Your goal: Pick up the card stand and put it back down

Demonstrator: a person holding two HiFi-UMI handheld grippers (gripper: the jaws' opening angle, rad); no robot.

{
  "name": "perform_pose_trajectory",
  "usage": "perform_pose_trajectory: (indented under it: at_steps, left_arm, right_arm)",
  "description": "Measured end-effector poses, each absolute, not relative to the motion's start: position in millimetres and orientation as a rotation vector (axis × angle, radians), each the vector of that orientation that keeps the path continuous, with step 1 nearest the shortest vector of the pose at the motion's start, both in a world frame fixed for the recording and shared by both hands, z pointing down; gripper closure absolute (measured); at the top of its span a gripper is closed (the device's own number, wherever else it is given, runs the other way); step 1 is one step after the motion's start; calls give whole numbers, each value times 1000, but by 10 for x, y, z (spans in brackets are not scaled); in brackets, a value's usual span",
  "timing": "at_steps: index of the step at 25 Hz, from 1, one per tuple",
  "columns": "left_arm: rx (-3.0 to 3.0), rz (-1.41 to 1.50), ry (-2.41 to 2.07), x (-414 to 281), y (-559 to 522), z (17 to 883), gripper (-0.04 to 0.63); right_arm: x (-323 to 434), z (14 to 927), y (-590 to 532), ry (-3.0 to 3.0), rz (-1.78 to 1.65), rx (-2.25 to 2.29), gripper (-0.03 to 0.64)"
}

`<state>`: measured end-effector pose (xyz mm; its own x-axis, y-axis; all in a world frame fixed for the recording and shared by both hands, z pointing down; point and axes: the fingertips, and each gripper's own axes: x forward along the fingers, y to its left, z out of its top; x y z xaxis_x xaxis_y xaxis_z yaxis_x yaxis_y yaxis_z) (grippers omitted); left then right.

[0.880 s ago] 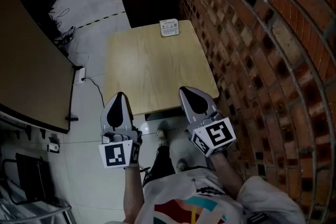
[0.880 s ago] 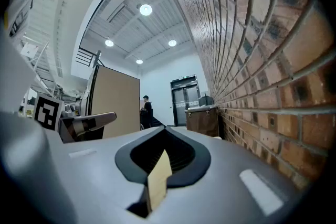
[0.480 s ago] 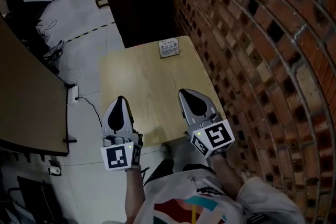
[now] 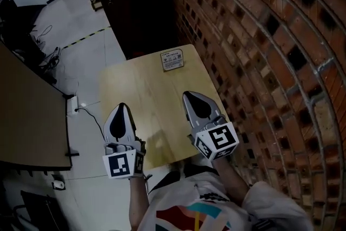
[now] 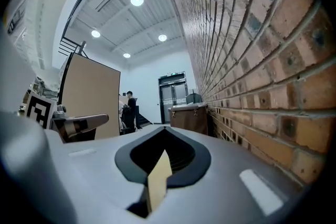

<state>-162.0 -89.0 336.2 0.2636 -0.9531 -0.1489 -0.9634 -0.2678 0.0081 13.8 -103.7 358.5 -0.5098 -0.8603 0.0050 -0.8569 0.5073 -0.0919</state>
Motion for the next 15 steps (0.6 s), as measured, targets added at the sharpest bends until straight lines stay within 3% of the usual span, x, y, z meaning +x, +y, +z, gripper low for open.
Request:
perform_pose_trajectory:
  at_steps: [14, 15]
  left_arm:
    - [-2433, 127, 1921, -1705, -1224, 3593, 592]
    - [-2438, 117, 1934, -1731, -1250, 3640, 592]
  right_arm:
    - [129, 4087, -2529, 2755, -164, -1650, 614]
    - [124, 4164, -2719, 2740, -197, -1670, 523]
